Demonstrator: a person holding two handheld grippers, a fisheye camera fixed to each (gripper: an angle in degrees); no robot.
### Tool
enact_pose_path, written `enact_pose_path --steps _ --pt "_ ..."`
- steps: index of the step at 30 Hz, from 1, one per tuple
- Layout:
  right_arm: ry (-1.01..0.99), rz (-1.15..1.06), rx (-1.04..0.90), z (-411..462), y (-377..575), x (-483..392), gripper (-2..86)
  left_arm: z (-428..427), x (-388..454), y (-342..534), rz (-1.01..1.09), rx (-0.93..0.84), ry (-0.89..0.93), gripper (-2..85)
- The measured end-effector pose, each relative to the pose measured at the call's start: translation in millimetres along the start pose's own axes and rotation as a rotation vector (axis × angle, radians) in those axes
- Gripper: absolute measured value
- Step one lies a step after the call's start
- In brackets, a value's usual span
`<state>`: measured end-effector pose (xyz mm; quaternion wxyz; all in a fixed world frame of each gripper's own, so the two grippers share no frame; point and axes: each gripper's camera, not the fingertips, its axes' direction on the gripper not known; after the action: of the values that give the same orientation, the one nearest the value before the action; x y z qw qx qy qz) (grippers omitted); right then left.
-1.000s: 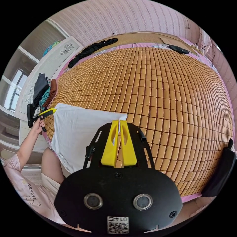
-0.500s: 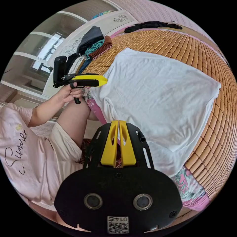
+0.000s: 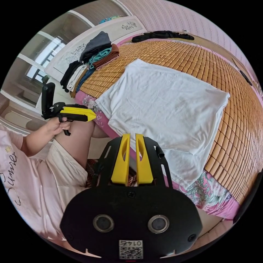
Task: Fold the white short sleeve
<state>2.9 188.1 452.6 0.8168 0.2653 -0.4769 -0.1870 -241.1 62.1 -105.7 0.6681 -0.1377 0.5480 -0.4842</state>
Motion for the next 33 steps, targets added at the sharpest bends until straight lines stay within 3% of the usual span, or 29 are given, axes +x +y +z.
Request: enact_pose_path --steps 3,5,10,15,19,21,25,33 --pt "0.105 0.027 -0.167 39 -10 -12 0.8 26 14 1 -0.022 0.02 -0.01 -1.0" --pt "0.124 0.027 -0.123 40 -10 -20 0.3 40 26 0 0.009 0.013 -0.007 -1.0" --pt "0.131 0.003 -0.22 47 -24 -37 0.9 79 42 15 0.157 -0.134 -0.293 -1.0" --pt "0.256 -0.017 -0.164 39 -48 -54 -0.2 71 33 22 0.111 -0.108 -0.234 -1.0" --pt "0.279 0.016 -0.317 70 -75 -53 -0.5 56 36 23 0.109 -0.018 -0.139 -1.0" --pt "0.27 0.034 -0.294 69 -82 -56 -0.5 57 37 21 0.111 0.03 -0.107 -1.0" --pt "0.254 0.038 -0.318 74 -93 -64 -0.4 91 32 14 0.138 -0.101 -0.18 -1.0" --pt "0.226 0.086 -0.347 80 -114 -77 -0.5 91 4 21 0.067 -0.114 -0.012 -1.0"
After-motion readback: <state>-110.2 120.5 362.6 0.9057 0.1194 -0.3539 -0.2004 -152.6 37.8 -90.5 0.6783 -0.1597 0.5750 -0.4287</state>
